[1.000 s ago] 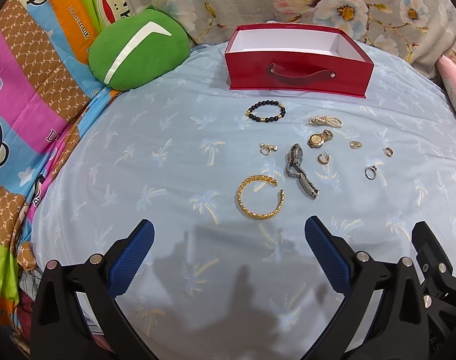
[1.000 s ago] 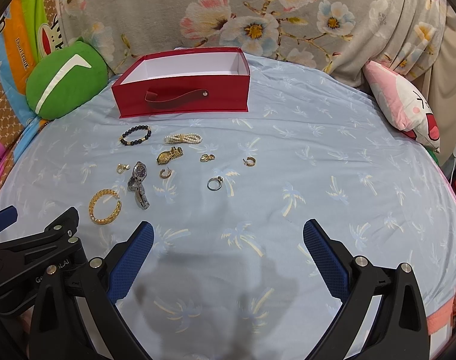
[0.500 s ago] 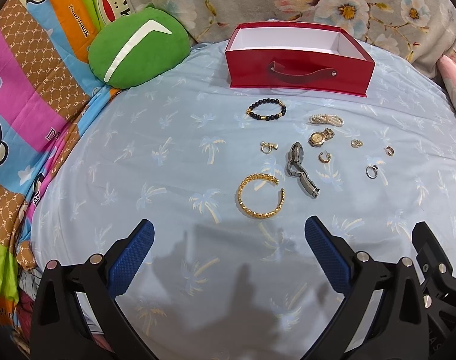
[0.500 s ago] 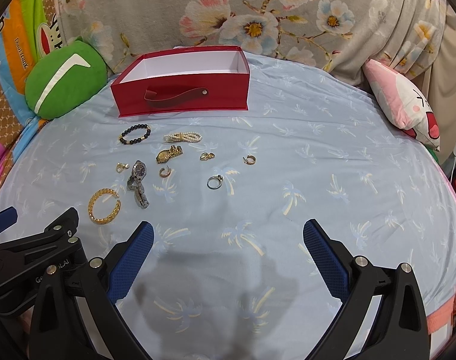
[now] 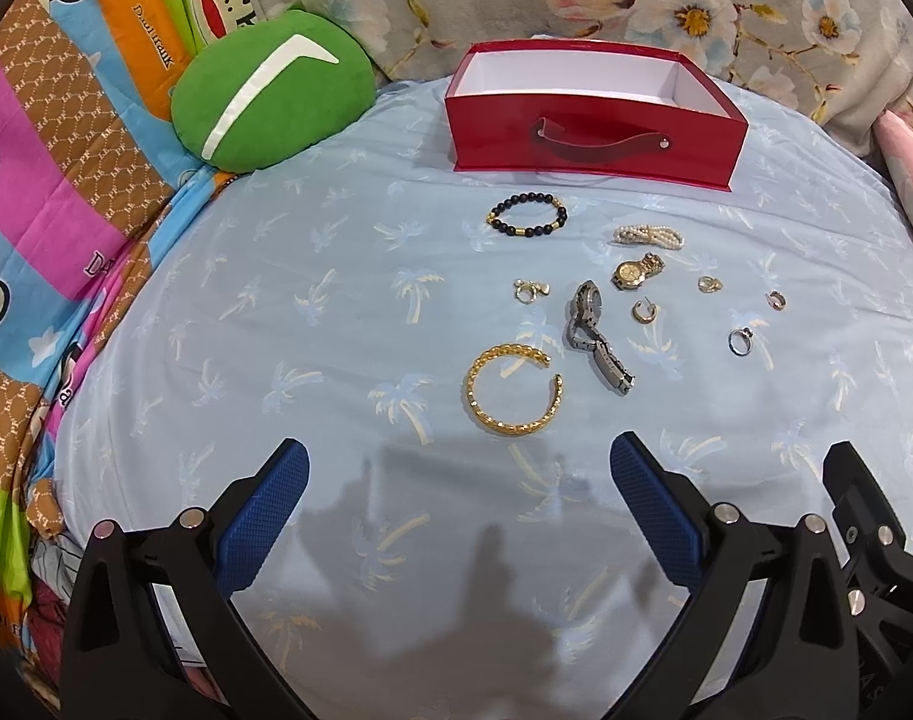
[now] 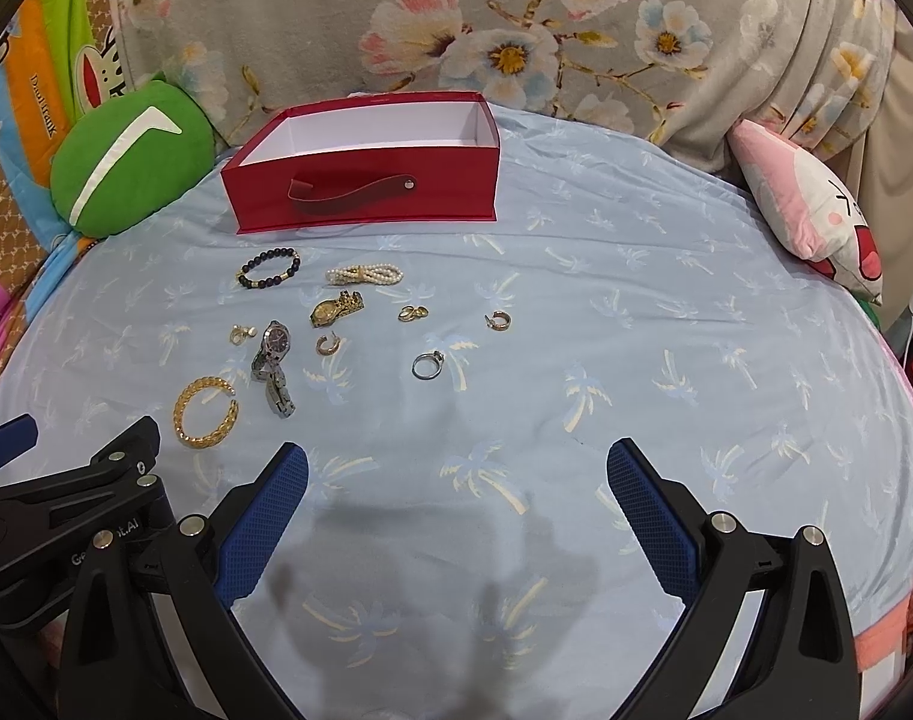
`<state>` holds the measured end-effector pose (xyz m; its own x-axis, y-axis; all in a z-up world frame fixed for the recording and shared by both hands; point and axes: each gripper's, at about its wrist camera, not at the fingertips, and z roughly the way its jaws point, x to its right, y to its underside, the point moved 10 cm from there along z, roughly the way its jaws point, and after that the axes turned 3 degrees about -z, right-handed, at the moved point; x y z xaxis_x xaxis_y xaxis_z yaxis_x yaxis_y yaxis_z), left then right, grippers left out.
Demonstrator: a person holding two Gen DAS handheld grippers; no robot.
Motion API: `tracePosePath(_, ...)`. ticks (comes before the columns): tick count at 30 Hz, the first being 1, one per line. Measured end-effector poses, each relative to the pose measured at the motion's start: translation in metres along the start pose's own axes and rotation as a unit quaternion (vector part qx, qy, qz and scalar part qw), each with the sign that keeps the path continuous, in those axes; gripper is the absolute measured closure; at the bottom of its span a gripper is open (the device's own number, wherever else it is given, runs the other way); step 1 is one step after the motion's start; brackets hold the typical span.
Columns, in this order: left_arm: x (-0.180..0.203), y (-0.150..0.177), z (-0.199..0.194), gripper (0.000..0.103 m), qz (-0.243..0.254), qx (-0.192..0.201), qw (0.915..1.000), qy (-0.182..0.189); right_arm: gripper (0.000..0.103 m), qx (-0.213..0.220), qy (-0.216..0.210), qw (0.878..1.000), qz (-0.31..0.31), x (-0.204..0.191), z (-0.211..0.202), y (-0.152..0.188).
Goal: Organize jewelry
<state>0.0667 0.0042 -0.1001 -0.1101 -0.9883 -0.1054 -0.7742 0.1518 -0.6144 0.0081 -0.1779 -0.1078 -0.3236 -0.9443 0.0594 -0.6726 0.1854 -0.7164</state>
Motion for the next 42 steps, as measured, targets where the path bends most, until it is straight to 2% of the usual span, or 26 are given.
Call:
tracePosePath(9,0.000,-0.004,0.012,0.005,-0.003,-0.013,0.9999,0.004,0.005,-0.008,-0.021,1.000,-0.003,-0.003,0.015,-0.009)
tracePosePath(17,0.000,-0.014,0.036,0.005,-0.018,-0.027,0.9990,0.031,0.005,-0.006,-0.041,0.999,-0.017,-0.014,0.039,-0.031)
tracePosePath(21,0.005,-0.018,0.048,0.005,-0.013,-0.030,0.9986,0.041,0.010,-0.005,-0.049,0.999,-0.016,-0.014,0.053,-0.043)
tracePosePath(25,0.002,-0.020,0.059,0.005,-0.009,-0.035,0.9985,0.042,0.012,-0.011,-0.046,0.999,-0.005,-0.006,0.066,-0.044)
tracePosePath(30,-0.007,-0.022,0.068,0.005,-0.030,-0.037,0.9976,0.049,0.012,-0.024,-0.036,0.999,-0.008,0.002,0.080,-0.037)
tracePosePath(36,0.033,-0.045,0.075,0.005,-0.003,-0.023,0.9970,0.074,0.012,-0.033,-0.025,0.999,0.011,0.019,0.090,-0.033)
tracePosePath(42,0.072,-0.049,0.104,0.006,0.010,-0.048,0.9944,0.094,0.012,-0.033,-0.007,0.999,0.029,0.041,0.093,-0.031)
